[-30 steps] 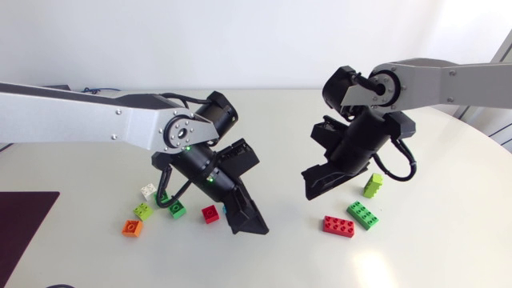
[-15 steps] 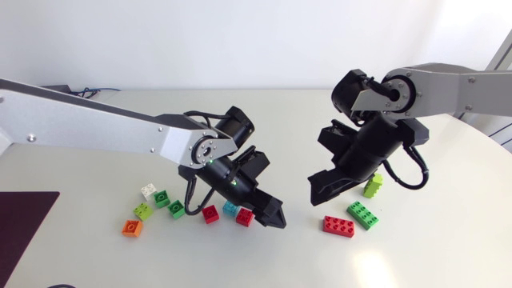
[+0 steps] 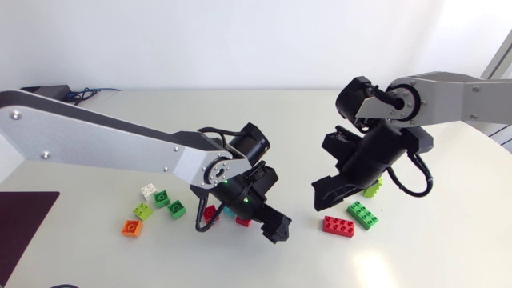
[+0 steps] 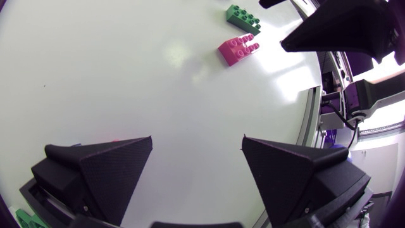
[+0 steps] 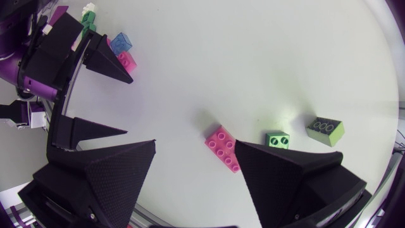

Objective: Sort duplo bricks by size, large to the right and small to the left

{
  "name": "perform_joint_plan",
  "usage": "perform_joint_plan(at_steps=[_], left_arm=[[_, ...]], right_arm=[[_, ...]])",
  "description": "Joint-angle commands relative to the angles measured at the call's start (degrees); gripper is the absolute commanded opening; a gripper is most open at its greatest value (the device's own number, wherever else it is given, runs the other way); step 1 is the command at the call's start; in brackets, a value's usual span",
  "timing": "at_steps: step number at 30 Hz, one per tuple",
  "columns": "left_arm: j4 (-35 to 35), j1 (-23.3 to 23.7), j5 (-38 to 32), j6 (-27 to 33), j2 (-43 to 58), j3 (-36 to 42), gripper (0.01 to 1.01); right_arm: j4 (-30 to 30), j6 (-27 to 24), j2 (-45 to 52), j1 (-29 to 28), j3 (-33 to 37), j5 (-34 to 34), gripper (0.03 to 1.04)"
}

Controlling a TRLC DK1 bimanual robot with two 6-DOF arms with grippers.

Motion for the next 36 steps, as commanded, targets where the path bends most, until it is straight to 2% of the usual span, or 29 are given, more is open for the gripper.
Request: perform_joint_plan(at_steps=[1,13,27,36], left_arm=[[-0.69,-0.22,-0.77,-1.47,1.51,-0.57,0.987],[-2.01,2.86,-6.21,-2.08,0.80,-0.57,0.987],[-2.36,14.19,-7.44,-1.56,0.01,-2.06,0.987],[0.45,18.68,-9.38,-0.85,-3.24,-5.66,0.987]], right_arm=[[0.34,-1.00,-1.08,-0.30,-1.36,-0.60,0.90],[-0.54,-0.83,-3.19,0.05,-1.45,-0.60,0.90],[-0.54,-0.21,-3.98,1.11,-1.72,-0.95,0.90],[-0.45,0.41,-4.07,2.08,-1.19,-0.95,0.90]])
